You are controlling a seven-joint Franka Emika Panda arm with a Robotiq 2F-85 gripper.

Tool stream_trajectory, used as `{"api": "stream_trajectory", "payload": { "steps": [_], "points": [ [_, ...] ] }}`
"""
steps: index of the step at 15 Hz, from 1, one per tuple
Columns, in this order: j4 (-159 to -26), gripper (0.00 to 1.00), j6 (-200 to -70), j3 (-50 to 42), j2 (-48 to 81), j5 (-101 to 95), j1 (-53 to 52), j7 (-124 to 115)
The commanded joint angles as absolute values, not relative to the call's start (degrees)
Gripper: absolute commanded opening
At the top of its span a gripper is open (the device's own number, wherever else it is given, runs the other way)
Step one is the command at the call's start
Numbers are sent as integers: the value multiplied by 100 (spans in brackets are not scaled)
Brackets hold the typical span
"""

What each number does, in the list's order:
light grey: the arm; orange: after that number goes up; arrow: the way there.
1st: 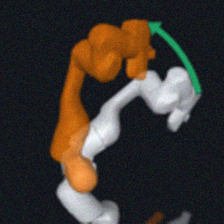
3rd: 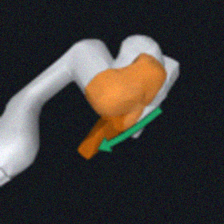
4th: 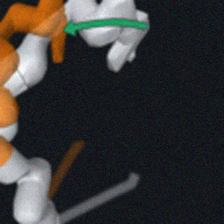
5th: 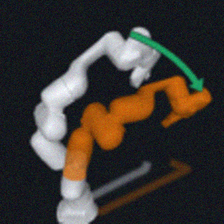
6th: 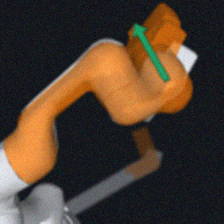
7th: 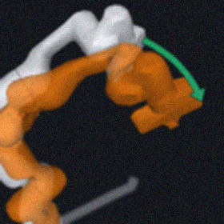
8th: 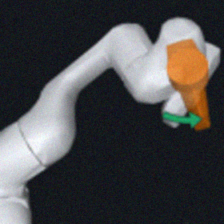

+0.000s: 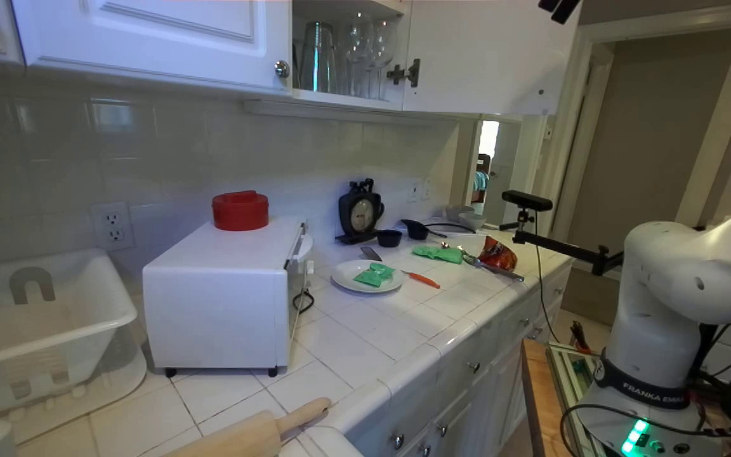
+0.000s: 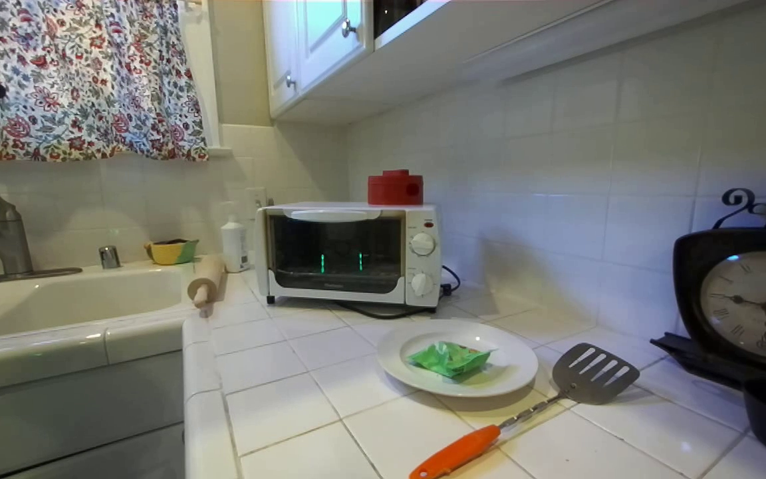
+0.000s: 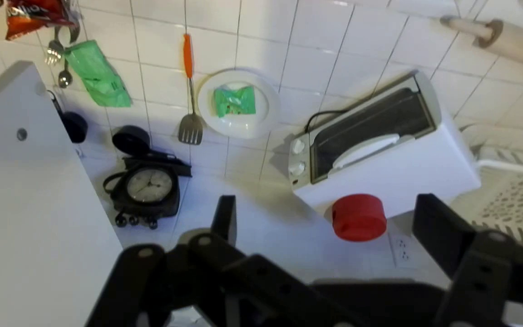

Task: Open the right door of the cabinet above the toaster oven.

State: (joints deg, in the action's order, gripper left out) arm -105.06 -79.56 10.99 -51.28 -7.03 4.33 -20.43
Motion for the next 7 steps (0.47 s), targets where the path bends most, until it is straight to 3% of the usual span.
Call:
{"api": "stream_trajectory", "payload": {
  "steps": [1,7],
  "points": [
    [-10509,100,-8117,1186,-5115,-731,509,-2116],
    [-10542,100,-8235,1250,-5120,-775,577,-2194]
  ]
}}
